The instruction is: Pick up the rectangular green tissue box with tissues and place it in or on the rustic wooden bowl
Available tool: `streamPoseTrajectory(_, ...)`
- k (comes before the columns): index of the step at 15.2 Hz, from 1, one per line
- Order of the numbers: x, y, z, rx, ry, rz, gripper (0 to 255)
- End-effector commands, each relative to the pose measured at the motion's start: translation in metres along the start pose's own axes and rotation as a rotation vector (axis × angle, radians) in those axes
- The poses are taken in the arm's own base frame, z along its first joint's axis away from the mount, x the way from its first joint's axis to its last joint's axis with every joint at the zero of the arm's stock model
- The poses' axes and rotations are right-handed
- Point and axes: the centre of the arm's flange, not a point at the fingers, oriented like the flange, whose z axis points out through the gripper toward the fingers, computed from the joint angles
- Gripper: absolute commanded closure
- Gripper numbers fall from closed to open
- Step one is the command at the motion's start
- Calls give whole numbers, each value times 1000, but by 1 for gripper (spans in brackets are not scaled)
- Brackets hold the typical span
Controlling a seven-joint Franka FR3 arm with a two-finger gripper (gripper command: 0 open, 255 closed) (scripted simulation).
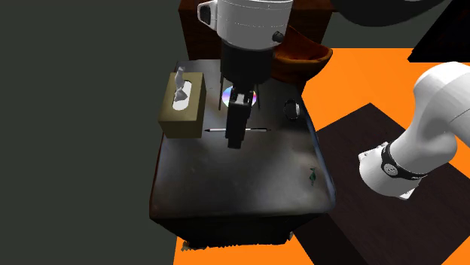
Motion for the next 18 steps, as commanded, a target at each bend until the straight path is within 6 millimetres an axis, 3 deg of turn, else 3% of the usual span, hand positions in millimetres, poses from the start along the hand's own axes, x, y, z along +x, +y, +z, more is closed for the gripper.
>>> streamPoseTrajectory(1,21,17,-1,12,32,54,0)
streamPoseTrajectory(13,103,133,-9,89,213,374,0)
streamPoseTrajectory(18,109,134,11,91,217,380,0)
